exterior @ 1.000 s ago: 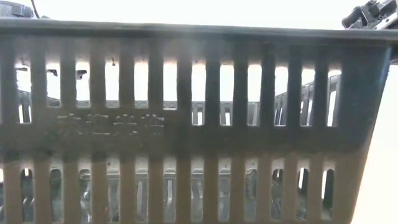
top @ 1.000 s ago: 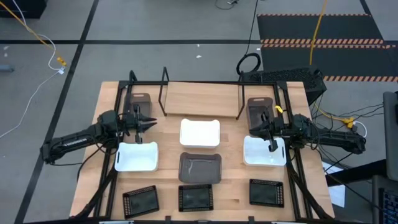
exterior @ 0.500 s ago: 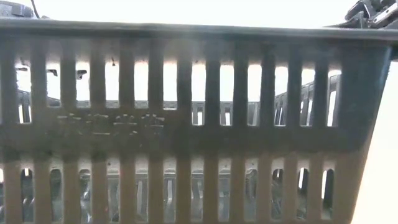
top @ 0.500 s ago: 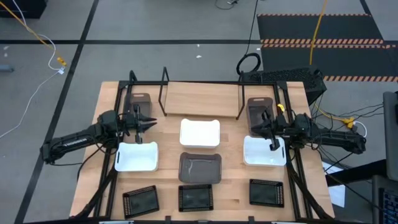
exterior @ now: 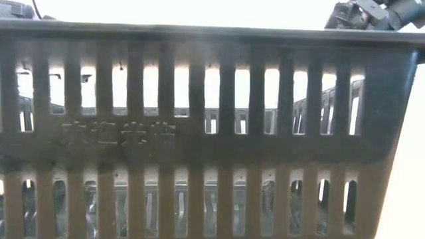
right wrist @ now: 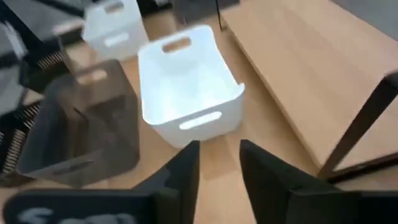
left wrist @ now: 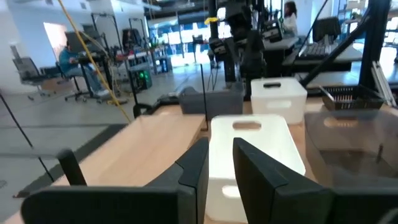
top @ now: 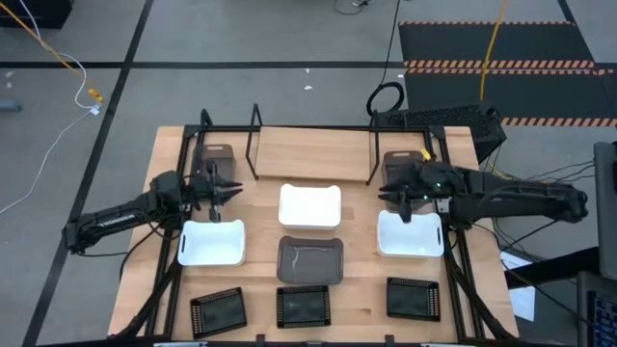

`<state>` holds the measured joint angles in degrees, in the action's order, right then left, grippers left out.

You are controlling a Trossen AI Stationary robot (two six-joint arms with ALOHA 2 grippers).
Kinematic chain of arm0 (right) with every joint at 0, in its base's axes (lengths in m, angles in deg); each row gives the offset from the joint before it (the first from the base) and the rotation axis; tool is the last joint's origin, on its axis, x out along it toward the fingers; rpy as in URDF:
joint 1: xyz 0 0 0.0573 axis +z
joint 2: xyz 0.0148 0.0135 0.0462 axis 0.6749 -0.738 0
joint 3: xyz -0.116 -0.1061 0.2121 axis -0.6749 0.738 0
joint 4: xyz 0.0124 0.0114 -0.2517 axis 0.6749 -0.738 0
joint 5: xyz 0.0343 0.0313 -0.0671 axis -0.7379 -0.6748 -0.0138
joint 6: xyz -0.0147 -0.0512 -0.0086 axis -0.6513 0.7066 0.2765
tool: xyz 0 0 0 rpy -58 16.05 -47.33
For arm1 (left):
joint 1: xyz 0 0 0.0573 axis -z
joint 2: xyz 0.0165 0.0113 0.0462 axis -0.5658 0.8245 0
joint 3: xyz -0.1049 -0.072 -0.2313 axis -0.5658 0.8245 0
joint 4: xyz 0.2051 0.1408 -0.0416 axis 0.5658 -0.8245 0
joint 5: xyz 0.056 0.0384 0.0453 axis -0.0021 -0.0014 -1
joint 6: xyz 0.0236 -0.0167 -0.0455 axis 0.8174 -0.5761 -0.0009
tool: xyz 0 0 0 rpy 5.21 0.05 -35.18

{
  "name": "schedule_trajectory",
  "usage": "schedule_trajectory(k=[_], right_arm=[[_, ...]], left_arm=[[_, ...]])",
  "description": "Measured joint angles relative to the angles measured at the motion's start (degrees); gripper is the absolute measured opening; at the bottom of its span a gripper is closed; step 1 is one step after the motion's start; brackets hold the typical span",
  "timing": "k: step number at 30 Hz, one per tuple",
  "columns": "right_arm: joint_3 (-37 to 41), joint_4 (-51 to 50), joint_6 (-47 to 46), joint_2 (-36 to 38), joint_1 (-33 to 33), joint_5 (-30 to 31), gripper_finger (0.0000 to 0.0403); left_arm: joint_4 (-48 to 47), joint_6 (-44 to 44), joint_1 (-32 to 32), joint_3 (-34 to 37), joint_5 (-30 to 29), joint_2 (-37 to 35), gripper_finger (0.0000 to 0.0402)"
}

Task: Stack baskets on shelf by color
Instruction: Put the top right gray bin on the shelf

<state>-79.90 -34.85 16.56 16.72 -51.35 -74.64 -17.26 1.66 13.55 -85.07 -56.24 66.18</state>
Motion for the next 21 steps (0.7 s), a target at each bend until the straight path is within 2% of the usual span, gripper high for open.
schedule_trajectory(k=[5, 9, 16, 21], right_arm=[[-12.7, -18.9, 4.1, -11.2, 0.0, 6.3, 0.0153], [-18.3, -31.5, 4.8, -18.0, 0.0, 11.1, 0.0163], [-18.5, -47.2, 3.8, -24.0, 0.0, 7.9, 0.0164], [-15.7, -49.0, 1.9, -24.1, 0.0, 3.4, 0.0164]], left_arm=[[1.9, -0.2, 0.0, 0.0, 0.0, 0.0, 0.0076], [4.2, -1.9, 0.0, 0.0, 0.0, 0.0, 0.0076], [5.5, -2.6, 0.0, 0.0, -0.3, 0.1, 0.0076], [5.2, -2.4, 0.0, 0.0, -1.9, 0.7, 0.0076]])
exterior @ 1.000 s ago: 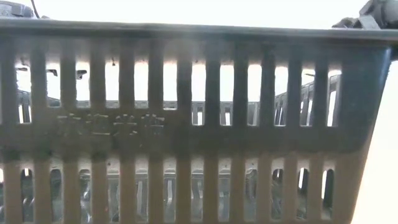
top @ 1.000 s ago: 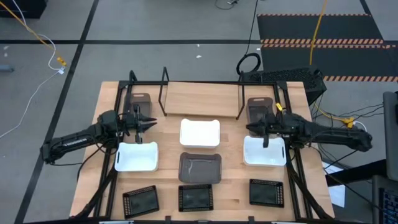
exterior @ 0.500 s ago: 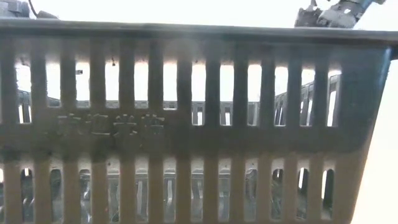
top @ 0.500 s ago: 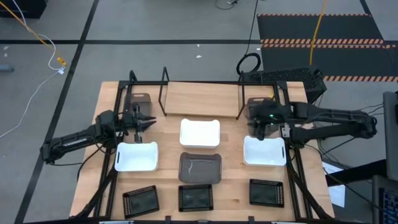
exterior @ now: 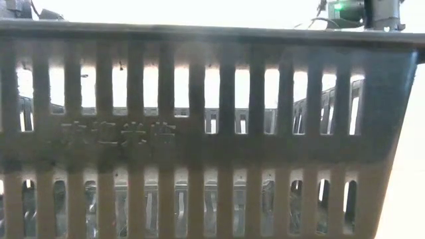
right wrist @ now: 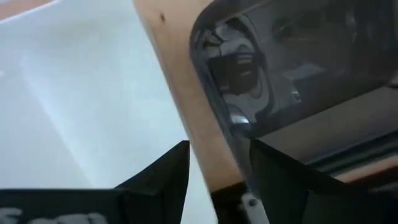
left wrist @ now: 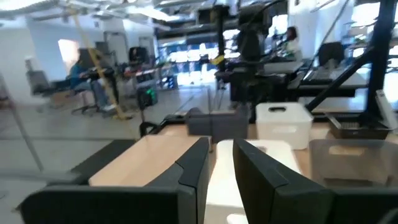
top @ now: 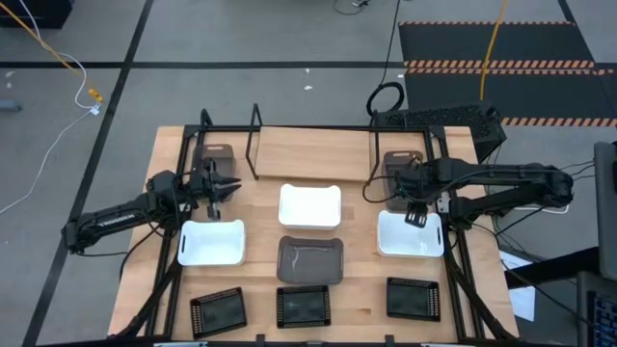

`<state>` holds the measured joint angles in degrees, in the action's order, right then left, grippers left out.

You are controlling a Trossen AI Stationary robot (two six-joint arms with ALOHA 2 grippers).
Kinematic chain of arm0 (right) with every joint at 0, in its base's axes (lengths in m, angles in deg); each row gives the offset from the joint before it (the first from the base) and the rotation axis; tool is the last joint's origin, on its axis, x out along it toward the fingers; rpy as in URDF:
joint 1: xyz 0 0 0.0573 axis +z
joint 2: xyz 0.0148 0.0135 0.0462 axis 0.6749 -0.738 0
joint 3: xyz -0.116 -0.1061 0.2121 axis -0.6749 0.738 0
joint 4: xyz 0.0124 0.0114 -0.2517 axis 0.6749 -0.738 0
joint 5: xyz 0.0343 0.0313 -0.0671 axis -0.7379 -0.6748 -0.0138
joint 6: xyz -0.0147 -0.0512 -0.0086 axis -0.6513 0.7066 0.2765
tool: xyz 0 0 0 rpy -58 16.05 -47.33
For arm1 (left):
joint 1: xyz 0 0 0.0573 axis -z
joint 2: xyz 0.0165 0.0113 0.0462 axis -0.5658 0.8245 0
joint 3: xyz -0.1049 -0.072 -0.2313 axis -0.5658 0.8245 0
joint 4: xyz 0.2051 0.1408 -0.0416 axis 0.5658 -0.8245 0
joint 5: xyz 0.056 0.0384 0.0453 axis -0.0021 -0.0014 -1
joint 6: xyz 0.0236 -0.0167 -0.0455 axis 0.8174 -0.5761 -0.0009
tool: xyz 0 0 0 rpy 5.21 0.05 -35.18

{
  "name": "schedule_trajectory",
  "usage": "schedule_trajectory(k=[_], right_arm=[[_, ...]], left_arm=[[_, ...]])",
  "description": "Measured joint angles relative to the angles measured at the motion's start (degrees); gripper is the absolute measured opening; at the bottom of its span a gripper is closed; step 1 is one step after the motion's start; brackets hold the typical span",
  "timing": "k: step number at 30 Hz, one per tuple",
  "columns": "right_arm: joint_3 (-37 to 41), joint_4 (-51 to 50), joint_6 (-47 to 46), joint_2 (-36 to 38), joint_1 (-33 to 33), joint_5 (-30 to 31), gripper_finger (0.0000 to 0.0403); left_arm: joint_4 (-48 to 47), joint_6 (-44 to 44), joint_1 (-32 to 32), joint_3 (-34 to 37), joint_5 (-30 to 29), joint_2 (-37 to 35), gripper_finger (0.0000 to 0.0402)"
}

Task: Stack baskets on shelf by color
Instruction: Put the top right gray bin on the shelf

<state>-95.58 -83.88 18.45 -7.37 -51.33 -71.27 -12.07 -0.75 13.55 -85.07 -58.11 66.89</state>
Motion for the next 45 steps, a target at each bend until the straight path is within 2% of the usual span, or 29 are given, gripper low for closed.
schedule_trajectory(k=[5, 9, 13, 16, 18, 19, 21, 24, 29, 32, 36, 41, 45], right_arm=[[5.8, 5.3, 1.3, 0.5, 0.0, 1.7, 0.0164], [8.5, 6.5, 1.1, -0.2, -0.1, 3.3, 0.0164], [8.1, 7.3, 0.3, -0.3, -0.1, 3.5, 0.0133], [8.1, 7.0, 0.6, -0.3, -0.1, 3.4, 0.0072], [8.1, 7.0, 1.3, -0.3, -0.1, 3.3, 0.0025], [8.1, 7.1, 1.6, -0.3, -0.1, 3.4, 0.0014], [8.1, 7.0, 1.2, -0.3, -0.1, 3.4, 0.0011], [8.1, 6.9, 0.9, 0.0, -0.1, 3.7, 0.0004], [5.9, 2.4, -6.7, 1.7, 0.1, 11.7, 0.0003], [3.6, -0.5, -9.4, 3.4, 0.1, 13.9, 0.0003], [0.0, -4.3, -10.7, 5.9, 0.0, 14.4, 0.0002], [-5.5, -9.3, -12.2, 7.3, 0.0, 21.9, 0.0001], [-9.9, -9.6, -10.5, 7.2, 0.0, 24.5, 0.0001]], left_arm=[[-0.3, -2.0, 0.0, 0.0, -8.2, 1.1, 0.0076], [-0.2, -4.3, 0.0, 0.0, -10.9, 1.5, 0.0076], [1.4, -9.1, 0.0, 0.0, -17.5, 1.5, 0.0076], [1.8, -9.4, 0.0, 0.0, -17.7, 1.5, 0.0066], [1.9, -9.6, 0.0, 0.0, -17.6, 1.5, 0.0046], [1.9, -9.6, 0.0, 0.0, -17.6, 1.5, 0.0035], [2.0, -9.6, 0.0, 0.0, -17.6, 1.5, 0.0011], [3.0, -9.9, 0.0, 0.0, -17.6, 1.5, 0.0007], [6.3, -11.0, 0.0, 0.0, -17.6, 1.5, 0.0007], [8.1, -10.9, 0.0, 0.0, -17.6, 1.5, 0.0003], [9.7, -9.5, 0.0, 0.0, -16.1, 1.5, 0.0015], [9.8, -8.2, 0.0, 0.0, -14.8, 1.5, 0.0032], [9.9, -8.1, 0.0, 0.0, -14.8, 1.5, 0.0049]])
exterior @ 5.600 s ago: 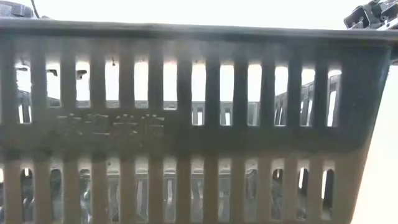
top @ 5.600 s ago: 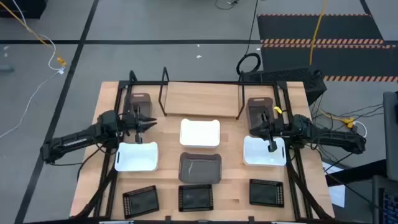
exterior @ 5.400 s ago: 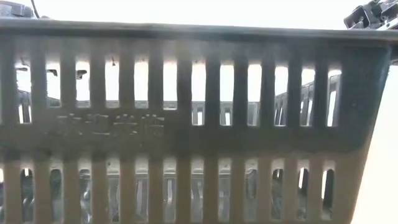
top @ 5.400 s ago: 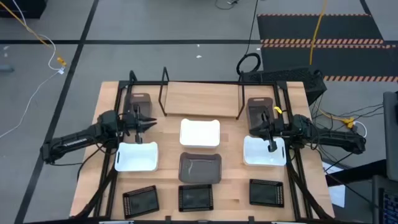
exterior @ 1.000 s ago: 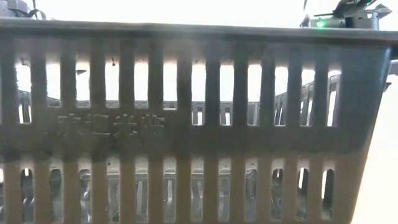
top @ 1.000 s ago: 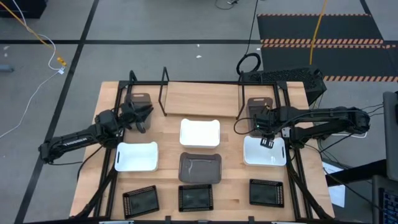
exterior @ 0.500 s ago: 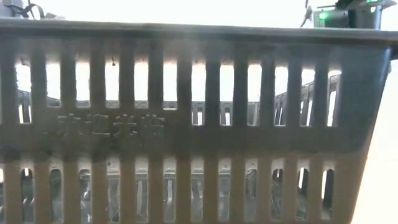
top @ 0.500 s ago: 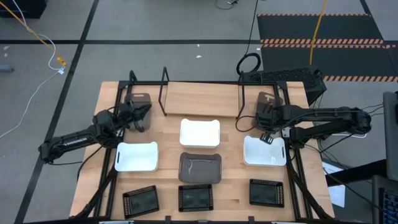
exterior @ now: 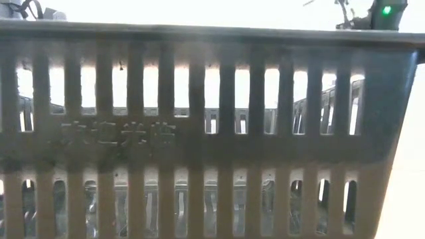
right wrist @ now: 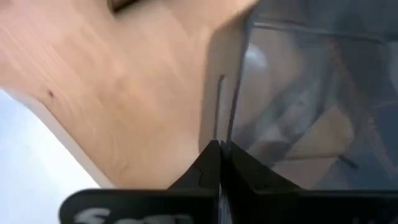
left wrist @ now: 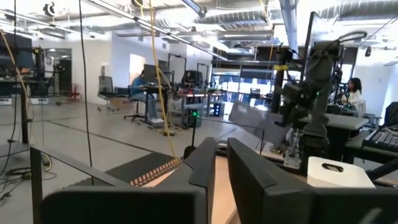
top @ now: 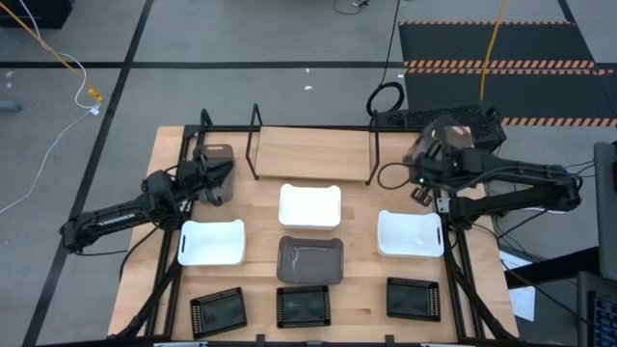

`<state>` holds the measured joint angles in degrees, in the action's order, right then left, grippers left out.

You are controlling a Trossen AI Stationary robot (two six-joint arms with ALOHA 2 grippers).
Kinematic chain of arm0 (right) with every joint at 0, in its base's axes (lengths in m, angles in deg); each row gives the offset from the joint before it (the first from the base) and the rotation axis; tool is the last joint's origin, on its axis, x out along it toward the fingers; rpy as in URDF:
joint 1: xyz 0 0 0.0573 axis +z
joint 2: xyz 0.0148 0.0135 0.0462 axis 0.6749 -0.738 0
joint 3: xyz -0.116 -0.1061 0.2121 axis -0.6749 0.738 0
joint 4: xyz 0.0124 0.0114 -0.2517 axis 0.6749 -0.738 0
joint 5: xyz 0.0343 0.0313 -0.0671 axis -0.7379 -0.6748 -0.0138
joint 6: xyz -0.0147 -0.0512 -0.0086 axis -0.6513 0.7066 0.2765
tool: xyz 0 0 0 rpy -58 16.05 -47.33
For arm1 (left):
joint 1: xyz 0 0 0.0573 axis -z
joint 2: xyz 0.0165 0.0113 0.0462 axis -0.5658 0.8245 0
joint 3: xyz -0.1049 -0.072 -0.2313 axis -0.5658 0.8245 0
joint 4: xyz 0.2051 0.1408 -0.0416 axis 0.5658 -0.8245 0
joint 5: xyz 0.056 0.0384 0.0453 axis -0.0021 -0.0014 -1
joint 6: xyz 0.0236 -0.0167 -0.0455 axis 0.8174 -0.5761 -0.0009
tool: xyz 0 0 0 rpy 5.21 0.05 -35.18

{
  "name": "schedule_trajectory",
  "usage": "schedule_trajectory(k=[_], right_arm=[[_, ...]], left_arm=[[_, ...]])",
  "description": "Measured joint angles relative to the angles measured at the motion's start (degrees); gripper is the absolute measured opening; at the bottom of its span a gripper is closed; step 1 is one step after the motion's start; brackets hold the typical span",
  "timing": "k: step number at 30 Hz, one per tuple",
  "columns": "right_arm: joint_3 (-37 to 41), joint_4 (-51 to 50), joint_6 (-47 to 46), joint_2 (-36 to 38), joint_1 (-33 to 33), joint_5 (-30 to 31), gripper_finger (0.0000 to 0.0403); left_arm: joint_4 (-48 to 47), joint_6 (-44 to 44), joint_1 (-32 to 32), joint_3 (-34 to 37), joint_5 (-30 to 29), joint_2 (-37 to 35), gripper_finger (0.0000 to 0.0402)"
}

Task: Stack baskets on shelf by color
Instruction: Put the top right gray bin on the shelf

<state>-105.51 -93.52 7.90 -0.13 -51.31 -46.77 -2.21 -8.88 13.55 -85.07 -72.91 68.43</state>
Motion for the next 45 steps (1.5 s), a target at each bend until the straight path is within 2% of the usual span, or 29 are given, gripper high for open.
schedule_trajectory(k=[6, 12, 16, 21, 27, 31, 36, 45], right_arm=[[-7.9, 3.6, 6.4, -2.2, 0.0, 0.2, 0.0001], [-20.0, 6.8, 14.7, -7.1, 0.0, 7.8, 0.0000], [-24.7, 19.2, 25.6, -9.7, -0.1, 9.0, 0.0000], [-25.5, 38.8, 40.7, -13.2, 0.0, 8.4, 0.0000], [-25.5, 51.2, 50.0, -20.2, -1.3, 1.6, 0.0000], [-25.5, 51.9, 50.9, -25.5, -2.2, -0.7, 0.0000], [-25.5, 45.8, 44.6, -30.9, -2.8, -6.4, 0.0000], [-22.6, 42.9, 40.2, -38.7, -3.1, -6.4, 0.0000]], left_arm=[[-0.7, 1.8, 0.0, -1.0, -0.9, 0.0, 0.0078], [-8.3, 4.2, 0.0, -7.0, -3.8, 2.3, 0.0088], [-8.3, 6.1, 0.0, -8.4, -6.4, 6.3, 0.0088], [-4.8, 8.5, -0.2, -8.4, -8.5, 11.3, 0.0088], [3.2, 10.8, -1.5, -8.4, -9.1, 16.3, 0.0088], [7.8, 7.9, -2.6, -8.4, -9.2, 19.0, 0.0088], [7.8, 4.3, -3.4, -8.4, -9.2, 22.1, 0.0088], [10.4, 3.4, -4.2, -8.4, -9.2, 25.5, 0.0088]])
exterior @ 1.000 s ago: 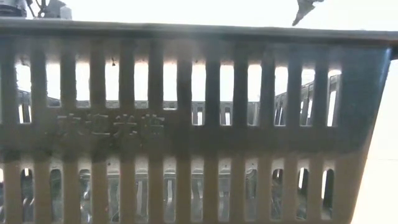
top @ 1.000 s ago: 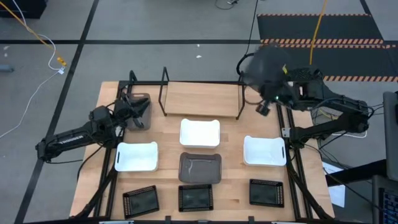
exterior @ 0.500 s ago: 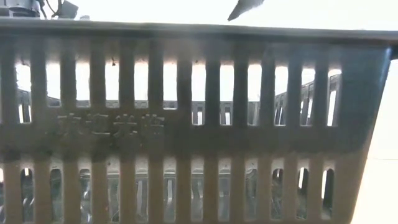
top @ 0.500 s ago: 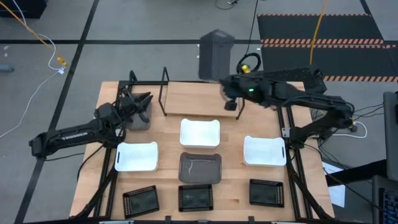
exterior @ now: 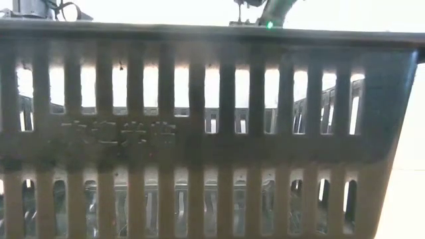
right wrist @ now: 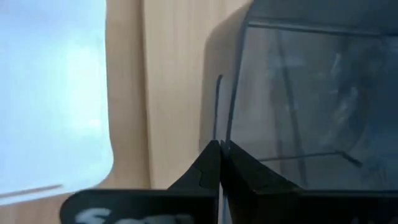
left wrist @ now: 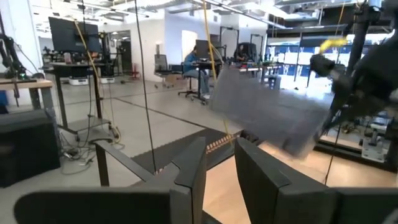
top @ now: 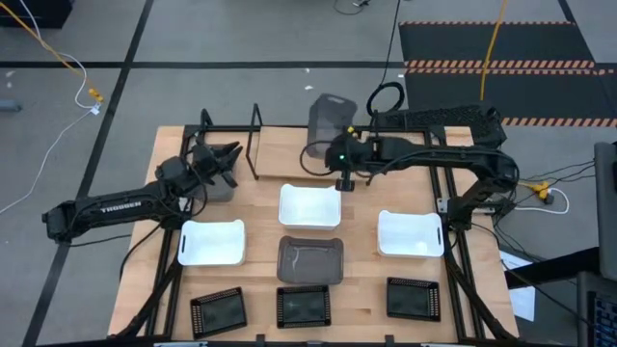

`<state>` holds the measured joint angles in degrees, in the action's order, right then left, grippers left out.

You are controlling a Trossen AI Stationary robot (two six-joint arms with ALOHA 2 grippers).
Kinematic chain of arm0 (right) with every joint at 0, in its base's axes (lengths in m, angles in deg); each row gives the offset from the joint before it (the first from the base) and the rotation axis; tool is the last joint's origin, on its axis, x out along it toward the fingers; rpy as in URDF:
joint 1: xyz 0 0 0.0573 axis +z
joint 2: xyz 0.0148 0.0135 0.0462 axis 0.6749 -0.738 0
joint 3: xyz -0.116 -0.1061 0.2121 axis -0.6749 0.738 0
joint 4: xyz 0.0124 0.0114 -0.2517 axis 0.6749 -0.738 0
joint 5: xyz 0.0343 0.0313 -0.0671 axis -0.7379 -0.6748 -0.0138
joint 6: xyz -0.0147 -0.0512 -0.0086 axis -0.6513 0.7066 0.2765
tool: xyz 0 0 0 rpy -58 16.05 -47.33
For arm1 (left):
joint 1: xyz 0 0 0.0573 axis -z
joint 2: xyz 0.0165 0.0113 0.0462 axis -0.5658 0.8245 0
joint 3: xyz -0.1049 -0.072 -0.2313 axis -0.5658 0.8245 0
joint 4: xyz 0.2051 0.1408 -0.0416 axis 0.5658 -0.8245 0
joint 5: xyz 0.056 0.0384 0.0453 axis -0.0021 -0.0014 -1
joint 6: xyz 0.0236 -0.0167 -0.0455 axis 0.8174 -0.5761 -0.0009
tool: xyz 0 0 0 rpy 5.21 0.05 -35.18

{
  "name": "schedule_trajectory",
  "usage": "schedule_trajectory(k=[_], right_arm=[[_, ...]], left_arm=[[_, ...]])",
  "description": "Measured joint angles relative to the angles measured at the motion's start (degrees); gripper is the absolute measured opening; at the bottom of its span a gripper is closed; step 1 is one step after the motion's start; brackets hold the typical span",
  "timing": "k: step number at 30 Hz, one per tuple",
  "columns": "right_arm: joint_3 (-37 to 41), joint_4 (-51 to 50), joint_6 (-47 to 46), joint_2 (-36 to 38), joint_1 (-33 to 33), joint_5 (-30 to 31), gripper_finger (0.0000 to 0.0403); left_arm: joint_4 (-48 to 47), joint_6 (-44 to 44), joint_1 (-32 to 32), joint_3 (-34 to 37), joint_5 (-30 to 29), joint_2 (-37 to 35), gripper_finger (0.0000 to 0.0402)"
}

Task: Stack baskets on shelf by color
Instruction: Put the top right gray bin on the shelf

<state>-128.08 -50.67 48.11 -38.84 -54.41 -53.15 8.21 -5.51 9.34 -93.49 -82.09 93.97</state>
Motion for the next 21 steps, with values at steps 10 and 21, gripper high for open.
schedule_trajectory(k=[10, 21], right_arm=[[5.4, -4.3, -4.9, -0.9, -4.1, -3.1, 0.0000], [6.2, -8.2, -6.8, -0.8, -4.9, -7.6, 0.0001]], left_arm=[[0.5, 0.2, 0.0, 0.0, 0.0, 0.0, 0.0088], [0.6, -1.1, 0.0, 0.0, 0.1, 0.0, 0.0088]])
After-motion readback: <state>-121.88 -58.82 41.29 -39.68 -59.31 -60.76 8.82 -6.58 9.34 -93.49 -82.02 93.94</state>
